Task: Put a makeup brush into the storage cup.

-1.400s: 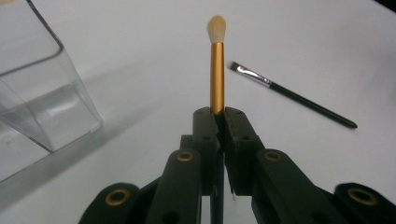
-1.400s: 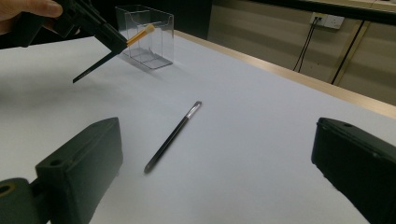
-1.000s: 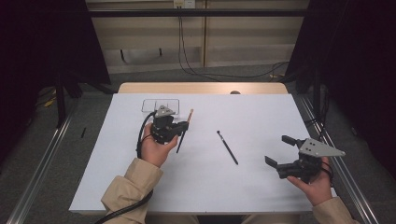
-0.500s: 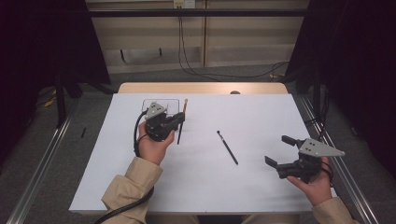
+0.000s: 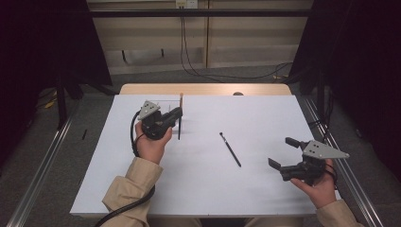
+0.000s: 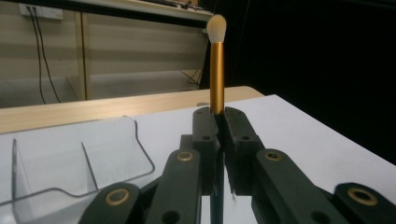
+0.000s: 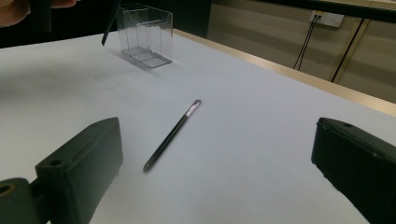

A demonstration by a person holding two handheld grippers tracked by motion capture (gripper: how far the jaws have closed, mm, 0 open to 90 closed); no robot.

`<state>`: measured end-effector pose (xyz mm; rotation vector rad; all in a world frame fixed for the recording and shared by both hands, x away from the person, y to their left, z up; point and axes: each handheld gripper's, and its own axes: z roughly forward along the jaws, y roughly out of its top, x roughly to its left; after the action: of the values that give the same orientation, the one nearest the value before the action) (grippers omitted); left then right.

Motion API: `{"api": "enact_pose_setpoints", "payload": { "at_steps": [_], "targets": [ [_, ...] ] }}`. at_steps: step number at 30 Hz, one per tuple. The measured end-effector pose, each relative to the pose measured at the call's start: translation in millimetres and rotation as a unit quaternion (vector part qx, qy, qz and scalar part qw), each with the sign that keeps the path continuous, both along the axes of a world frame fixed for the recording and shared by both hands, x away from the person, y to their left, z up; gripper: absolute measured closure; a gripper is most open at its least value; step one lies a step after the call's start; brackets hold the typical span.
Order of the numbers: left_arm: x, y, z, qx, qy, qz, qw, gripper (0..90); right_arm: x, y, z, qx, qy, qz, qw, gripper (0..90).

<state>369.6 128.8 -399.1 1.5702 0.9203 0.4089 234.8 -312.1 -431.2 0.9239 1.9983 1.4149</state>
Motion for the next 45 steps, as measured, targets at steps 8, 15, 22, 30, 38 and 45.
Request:
{"api": "enact_pose_setpoints", "payload": {
  "at_steps": [8,15,22,30,38,45],
  "targets": [
    [1.3,2.7,4.6,-0.008,-0.012,0.007,0.9999,84.2,-0.5,-0.3,0.4,0.001,0.0,-0.001,1.0,1.5],
    [4.1,4.3,7.6,-0.023,-0.022,0.013,0.9994,84.1,-0.6,-0.1,0.5,0.0,0.0,0.0,1.0,1.4],
    [8.4,4.8,12.6,-0.038,-0.029,0.02,0.9987,84.2,-0.7,-0.4,0.6,0.001,-0.002,-0.002,1.0,1.4],
    [14.8,5.4,17.2,-0.048,-0.03,0.022,0.9982,84.1,-0.9,-1.0,1.2,0.003,-0.004,-0.002,1.0,1.4],
    [20.9,7.0,22.2,-0.058,-0.038,0.026,0.9972,84.1,-0.9,-1.0,1.2,0.003,-0.004,-0.002,1.0,1.4],
    [25.5,6.3,24.6,-0.059,-0.044,0.028,0.9969,84.1,-0.8,-1.1,1.0,0.002,-0.004,-0.002,1.0,1.5]
  ]
}}
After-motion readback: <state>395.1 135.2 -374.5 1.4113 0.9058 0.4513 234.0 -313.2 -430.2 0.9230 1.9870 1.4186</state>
